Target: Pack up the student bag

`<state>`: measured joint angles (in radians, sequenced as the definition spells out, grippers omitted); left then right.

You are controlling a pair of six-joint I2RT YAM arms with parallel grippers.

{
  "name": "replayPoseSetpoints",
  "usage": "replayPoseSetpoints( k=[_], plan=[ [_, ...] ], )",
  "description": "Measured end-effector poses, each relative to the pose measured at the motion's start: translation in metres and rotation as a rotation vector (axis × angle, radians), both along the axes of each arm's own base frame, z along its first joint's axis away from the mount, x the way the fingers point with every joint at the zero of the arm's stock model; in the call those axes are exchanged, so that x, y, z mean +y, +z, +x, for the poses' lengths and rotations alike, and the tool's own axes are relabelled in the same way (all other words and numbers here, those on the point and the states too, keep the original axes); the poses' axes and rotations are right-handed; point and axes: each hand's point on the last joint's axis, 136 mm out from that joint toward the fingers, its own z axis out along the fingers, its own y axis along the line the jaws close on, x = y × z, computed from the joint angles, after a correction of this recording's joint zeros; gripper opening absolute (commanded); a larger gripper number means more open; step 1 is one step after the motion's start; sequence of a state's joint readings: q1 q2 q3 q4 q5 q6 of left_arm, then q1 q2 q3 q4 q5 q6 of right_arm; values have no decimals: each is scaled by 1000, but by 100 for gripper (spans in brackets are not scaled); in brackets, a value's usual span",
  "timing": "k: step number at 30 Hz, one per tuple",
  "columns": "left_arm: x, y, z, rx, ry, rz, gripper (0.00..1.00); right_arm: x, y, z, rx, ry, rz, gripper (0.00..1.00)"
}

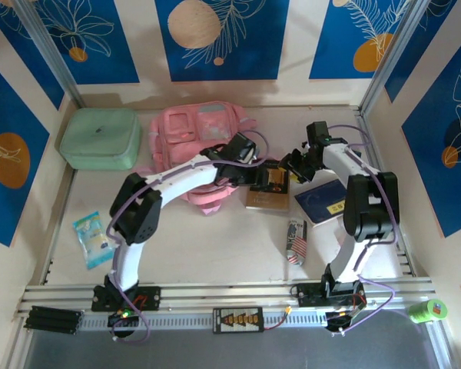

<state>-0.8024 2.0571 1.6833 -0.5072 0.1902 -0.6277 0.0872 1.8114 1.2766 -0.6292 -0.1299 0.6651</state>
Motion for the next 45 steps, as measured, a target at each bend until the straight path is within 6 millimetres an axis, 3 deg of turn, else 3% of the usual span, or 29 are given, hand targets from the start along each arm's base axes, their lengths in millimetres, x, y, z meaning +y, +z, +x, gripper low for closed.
replayPoseSetpoints(
  k=[7, 24, 45],
  plan=[
    [-8, -15, 3, -23, 10, 114, 62, -11, -37, -13, 93, 55, -87, 46],
    [2, -70, 11, 7, 17, 267, 61, -6, -44, -26, 121, 106, -14, 40],
    [7, -82, 16, -4, 8, 319, 61, -1, -51, -33, 128, 152, -46, 34]
  ],
)
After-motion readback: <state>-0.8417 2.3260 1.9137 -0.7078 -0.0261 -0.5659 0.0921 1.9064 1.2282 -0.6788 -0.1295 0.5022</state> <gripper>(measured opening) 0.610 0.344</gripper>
